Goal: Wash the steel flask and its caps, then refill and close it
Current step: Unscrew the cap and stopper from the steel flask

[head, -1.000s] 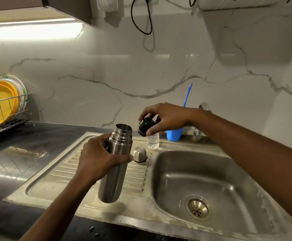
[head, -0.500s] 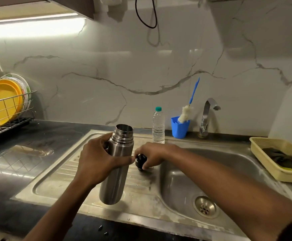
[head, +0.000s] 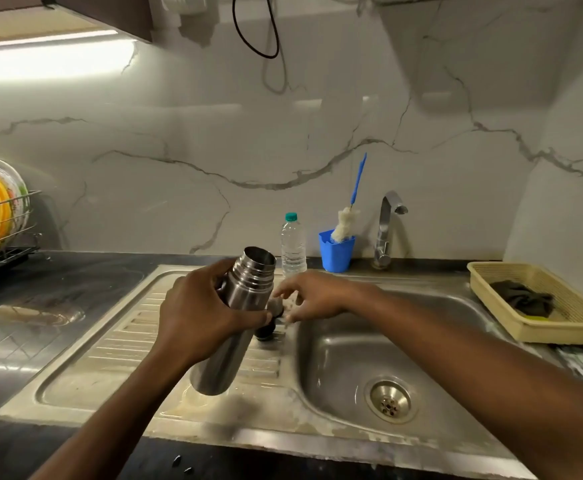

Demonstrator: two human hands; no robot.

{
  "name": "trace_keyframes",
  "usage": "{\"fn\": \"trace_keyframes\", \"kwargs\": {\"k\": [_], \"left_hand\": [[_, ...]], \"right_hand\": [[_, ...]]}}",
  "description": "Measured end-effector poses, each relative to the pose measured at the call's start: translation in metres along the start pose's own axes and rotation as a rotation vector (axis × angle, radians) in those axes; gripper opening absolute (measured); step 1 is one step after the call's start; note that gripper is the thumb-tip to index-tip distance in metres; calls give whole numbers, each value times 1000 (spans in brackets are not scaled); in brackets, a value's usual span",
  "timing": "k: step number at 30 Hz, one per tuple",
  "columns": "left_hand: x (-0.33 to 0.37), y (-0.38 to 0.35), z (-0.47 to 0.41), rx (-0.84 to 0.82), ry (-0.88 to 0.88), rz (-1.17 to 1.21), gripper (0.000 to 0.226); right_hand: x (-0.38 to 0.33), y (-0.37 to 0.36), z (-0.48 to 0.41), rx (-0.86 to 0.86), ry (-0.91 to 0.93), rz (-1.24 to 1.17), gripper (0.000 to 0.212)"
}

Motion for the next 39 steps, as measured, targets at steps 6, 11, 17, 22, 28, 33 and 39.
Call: {"fn": "trace_keyframes", "kwargs": {"k": [6,11,17,22,28,33,39], "left_hand": [[42,-29,-3,48,-178,-251,82],[80,-65,-2,79,-362,-484,67],[100,-112,-4,96,-501,-741,53],[110,-136,0,82,-593,-772,52],[114,-145,1,83,-616,-796,50],[114,-148,0,119,-653,-806,50],[113,-151,-3,133,-659,-821,49]], "right_hand": [[22,37,92,117,-110,74,41],[39,55,156,245,-222,81,31],[48,59,199,360,-296,116,19],[54,57,223,413,-313,126,13],[64,50,242,414,-359,138,11],[66,50,249,436,-371,137,11],[67,53,250,456,-352,142,10]]}}
Point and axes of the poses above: each hand's wrist, its own z-axis away from the middle knuckle, its own y-axis out of the back of the hand, x = y × z, the point moved 8 cm from there along -z, towards the middle knuckle, and after that the axes turned 14 degrees about y, right-handed, at the moved point
